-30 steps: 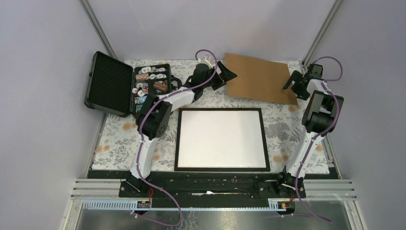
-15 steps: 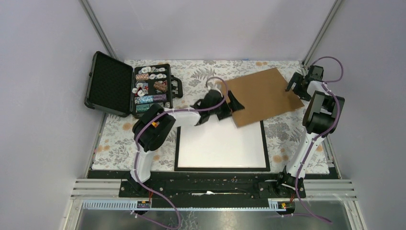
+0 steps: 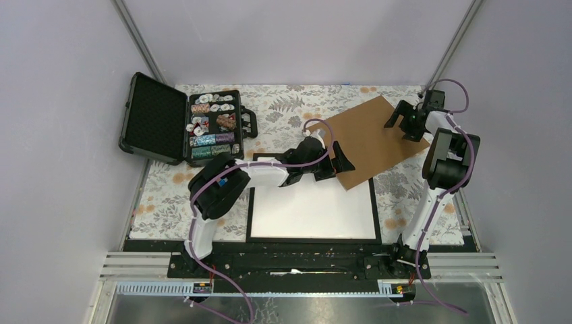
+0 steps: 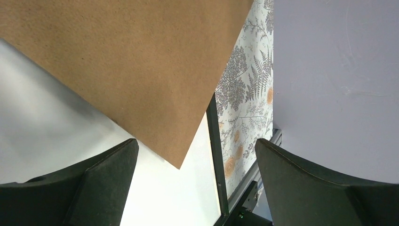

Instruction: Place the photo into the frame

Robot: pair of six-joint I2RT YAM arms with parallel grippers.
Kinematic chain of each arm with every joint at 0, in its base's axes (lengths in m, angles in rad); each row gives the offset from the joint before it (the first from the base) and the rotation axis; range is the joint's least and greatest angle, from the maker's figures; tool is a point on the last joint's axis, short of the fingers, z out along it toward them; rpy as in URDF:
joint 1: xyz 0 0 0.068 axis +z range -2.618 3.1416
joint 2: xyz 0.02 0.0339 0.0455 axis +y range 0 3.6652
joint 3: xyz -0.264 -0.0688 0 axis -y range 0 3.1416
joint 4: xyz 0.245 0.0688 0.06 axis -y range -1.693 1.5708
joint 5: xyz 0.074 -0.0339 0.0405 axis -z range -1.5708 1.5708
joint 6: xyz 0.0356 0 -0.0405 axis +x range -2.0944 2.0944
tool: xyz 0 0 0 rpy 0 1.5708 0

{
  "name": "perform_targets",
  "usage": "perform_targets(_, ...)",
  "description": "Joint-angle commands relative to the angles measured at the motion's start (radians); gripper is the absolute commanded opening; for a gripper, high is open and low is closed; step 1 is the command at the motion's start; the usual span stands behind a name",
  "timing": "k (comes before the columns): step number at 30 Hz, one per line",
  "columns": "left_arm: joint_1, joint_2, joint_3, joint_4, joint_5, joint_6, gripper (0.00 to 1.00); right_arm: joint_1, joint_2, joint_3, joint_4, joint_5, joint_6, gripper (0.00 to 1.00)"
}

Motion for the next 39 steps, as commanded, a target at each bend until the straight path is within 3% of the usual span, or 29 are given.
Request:
perform_targets(1,-0.005,-0.115,-0.023,-0.022,-0.089,0.064,0.99,0.004,0.026,-0.035,-0.135,-0.072,0.035,1.0)
perform_targets(4,0.0,-0.134,-0.043,-0.032,-0.13,0.041,0.98,0.003,0.04,-0.031,-0.136,-0.072,0.037,1.0)
perform_targets(10,0.02,-0.137,-0.138,0.142,-0.188,-0.096,0.92,0.0,0.046,-0.028,-0.135,-0.075,0.037,1.0)
perform_targets(16,0.021,-0.091,-0.166,0.236,-0.296,-0.119,0.86,-0.004,0.062,-0.023,-0.135,-0.078,0.036,1.0)
perform_targets(20,0.035,-0.03,-0.154,0.298,-0.276,-0.143,0.83,-0.005,0.07,-0.017,-0.134,-0.086,0.037,1.0)
perform_targets(24,0.053,0.005,-0.145,0.338,-0.265,-0.166,0.69,-0.005,0.076,-0.017,-0.134,-0.081,0.037,1.0)
perform_targets(39,0.031,0.111,-0.1,0.427,-0.275,-0.227,0.62,-0.005,0.082,-0.012,-0.133,-0.077,0.035,1.0)
